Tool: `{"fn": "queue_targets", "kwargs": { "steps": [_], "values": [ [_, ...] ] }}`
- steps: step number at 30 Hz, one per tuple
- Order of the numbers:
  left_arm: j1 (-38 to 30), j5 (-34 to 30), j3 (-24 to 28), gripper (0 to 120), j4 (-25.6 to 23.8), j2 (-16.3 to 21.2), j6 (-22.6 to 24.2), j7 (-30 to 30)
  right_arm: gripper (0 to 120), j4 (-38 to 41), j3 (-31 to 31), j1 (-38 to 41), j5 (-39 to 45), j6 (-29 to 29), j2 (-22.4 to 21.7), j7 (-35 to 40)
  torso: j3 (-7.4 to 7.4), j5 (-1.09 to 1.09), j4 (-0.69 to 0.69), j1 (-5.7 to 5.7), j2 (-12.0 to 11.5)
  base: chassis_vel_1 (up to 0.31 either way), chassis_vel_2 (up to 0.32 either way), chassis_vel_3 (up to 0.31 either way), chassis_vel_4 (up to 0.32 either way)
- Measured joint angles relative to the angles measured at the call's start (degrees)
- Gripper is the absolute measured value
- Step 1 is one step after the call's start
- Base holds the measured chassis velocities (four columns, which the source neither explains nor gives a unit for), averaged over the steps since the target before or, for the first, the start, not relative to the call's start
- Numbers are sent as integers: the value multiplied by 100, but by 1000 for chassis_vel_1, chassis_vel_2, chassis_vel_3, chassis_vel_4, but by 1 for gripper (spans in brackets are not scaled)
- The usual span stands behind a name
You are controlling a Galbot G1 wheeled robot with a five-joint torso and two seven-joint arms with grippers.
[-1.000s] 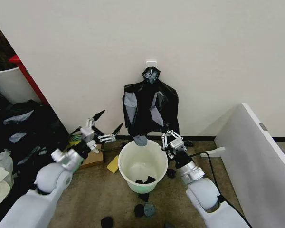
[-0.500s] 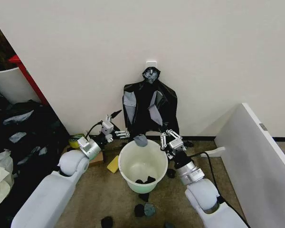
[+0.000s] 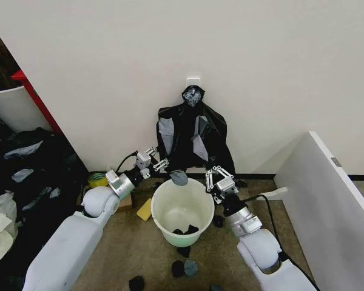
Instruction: Place the garbage bag over the trash bin.
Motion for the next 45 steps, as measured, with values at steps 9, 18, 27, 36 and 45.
{"fn": "queue_targets", "kwargs": {
  "steps": [9,18,27,36,45],
  "values": [
    [368,35,-367,0,-365,69,-82,-113,0,20,30,-56,17,-92,-72,146,0,0,0,0,0,0,0,0,0],
    [1875,956,-992,0,-1545,-9,38,-1474,0,670,-661,-803,536,-885,-597,1706,-1,-2,-1,-1,0,0,0,0,0],
    [2890,1715,-1268,0,-2351,1,268,-2488,0,1266,-1315,-1486,743,-1068,-957,2398,-1,-1,0,-1,0,0,0,0,0],
    [3491,1873,-1344,0,-3124,100,179,-2663,0,1851,-1101,-1912,393,-884,-1089,2372,-1,0,0,-1,1,0,0,0,0],
    [3288,1357,-1405,0,-3589,284,71,-2367,0,2300,-765,-1716,481,-815,-1016,2157,0,0,0,0,1,0,0,0,0]
  ]
}}
